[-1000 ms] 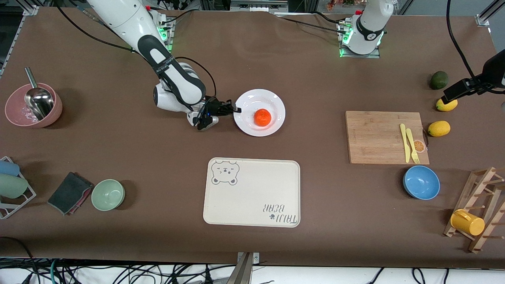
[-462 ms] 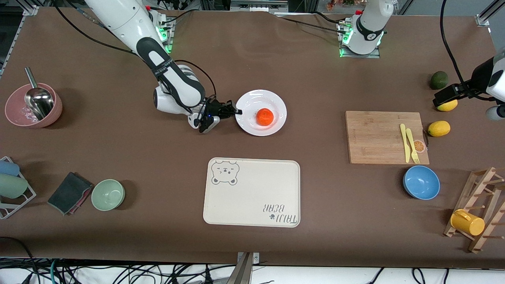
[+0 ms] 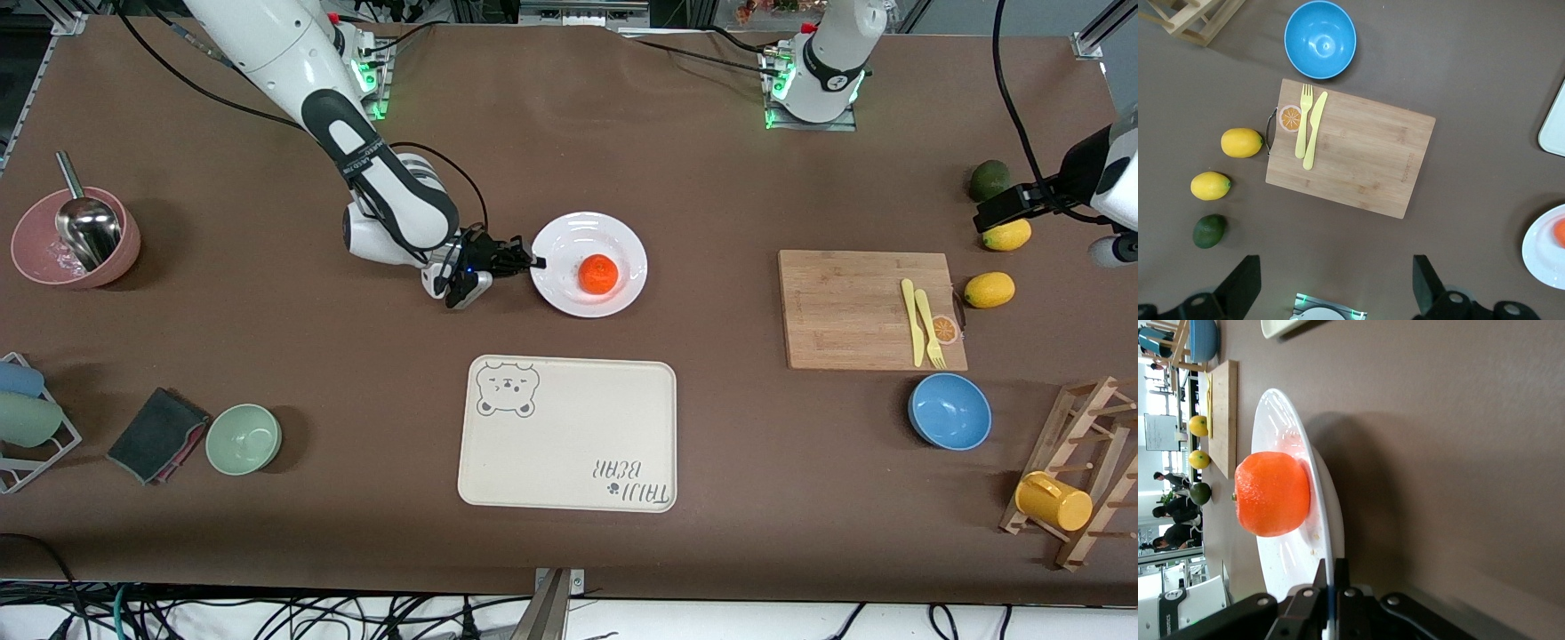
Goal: Place orange and plate with both arms
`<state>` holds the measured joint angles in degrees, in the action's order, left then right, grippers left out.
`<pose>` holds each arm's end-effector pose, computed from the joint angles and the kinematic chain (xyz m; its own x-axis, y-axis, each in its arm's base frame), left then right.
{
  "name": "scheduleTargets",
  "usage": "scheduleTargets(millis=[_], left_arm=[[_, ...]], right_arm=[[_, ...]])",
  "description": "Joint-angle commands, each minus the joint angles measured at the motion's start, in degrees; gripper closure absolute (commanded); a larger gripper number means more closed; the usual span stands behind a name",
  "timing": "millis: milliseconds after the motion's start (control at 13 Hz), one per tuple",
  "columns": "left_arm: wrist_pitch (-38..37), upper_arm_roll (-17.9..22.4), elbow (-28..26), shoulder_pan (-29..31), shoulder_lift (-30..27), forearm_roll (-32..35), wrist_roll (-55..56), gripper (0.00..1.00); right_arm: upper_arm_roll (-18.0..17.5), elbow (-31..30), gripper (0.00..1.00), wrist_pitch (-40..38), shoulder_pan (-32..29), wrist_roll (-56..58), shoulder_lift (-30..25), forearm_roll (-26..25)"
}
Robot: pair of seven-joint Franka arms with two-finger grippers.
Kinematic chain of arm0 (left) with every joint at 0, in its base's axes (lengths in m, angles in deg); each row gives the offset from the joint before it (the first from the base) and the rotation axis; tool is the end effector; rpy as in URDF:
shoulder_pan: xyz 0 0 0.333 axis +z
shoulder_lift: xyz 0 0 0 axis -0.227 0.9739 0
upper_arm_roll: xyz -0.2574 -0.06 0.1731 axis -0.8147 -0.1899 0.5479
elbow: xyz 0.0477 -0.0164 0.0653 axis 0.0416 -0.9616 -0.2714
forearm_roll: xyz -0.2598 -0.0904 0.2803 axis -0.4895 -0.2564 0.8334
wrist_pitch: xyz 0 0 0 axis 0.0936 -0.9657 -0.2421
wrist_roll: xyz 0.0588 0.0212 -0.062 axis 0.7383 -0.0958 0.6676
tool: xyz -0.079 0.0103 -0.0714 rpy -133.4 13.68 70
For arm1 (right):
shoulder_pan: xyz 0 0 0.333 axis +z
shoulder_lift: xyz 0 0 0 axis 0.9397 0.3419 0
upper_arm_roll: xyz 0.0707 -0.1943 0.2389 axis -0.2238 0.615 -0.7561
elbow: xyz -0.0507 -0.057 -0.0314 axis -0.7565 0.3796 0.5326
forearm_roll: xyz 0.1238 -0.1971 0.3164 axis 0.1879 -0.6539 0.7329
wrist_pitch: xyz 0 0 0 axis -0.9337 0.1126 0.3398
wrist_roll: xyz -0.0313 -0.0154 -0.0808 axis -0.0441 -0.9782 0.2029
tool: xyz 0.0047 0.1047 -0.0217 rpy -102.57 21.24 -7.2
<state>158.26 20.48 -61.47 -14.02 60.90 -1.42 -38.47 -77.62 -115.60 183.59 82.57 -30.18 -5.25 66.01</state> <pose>0.5584 0.0099 0.5983 0.9529 0.2587 -0.1584 0.2492 -0.9653 -0.0777 0.4559 0.3253 0.1307 0.9909 0.1274 0.0437 0.1098 -0.5753 -0.8105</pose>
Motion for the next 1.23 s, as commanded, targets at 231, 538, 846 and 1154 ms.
scheduleTargets(millis=[231, 538, 846, 1154], left_arm=[[-1.2, 0.5, 0.3, -0.4, -0.5, -1.1, -1.0, 0.0], [-0.8, 0.5, 0.1, -0.2, -0.7, -4.2, -0.4, 0.0], [0.1, 0.5, 0.1, -0.2, -0.6, -4.6, -0.3, 0.0], [0.0, 0.5, 0.0, -0.2, -0.6, -4.6, -0.2, 0.0]], right_arm=[[-0.3, 3.9, 1.0, -4.3, -3.2, -3.6, 1.0, 1.0], [-0.4, 7.5, 1.0, -4.6, -3.2, -10.7, 0.9, 0.9], [-0.3, 12.6, 1.0, -4.6, -3.2, -14.0, 2.5, 0.4], [0.8, 22.0, 1.0, -3.4, -3.1, -20.3, 7.3, -0.2]])
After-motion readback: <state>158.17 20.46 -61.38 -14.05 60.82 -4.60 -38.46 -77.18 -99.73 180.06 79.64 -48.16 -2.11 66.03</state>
